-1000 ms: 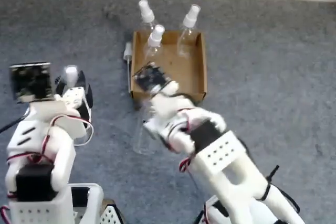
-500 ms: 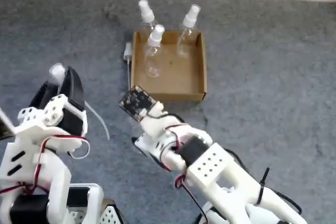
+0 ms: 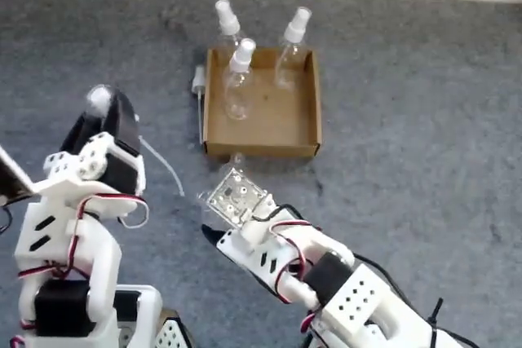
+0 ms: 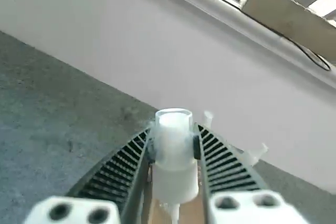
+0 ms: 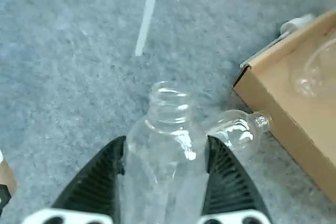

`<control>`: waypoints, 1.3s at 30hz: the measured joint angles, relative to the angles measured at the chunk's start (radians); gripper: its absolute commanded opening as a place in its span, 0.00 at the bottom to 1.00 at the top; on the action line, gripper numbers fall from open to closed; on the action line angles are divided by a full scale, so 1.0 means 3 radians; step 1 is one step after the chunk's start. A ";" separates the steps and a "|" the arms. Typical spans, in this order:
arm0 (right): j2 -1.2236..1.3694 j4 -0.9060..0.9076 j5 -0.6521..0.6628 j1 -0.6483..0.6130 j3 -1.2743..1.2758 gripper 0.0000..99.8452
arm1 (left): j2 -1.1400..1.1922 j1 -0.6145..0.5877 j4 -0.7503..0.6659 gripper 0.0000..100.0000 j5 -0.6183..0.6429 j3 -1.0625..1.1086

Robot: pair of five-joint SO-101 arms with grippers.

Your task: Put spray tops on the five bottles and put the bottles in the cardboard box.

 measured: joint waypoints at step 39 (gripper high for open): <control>-0.0082 -0.0020 -0.0573 0.0256 0.0005 0.00 | 0.0051 0.1294 -0.0205 0.00 -0.0808 0.1054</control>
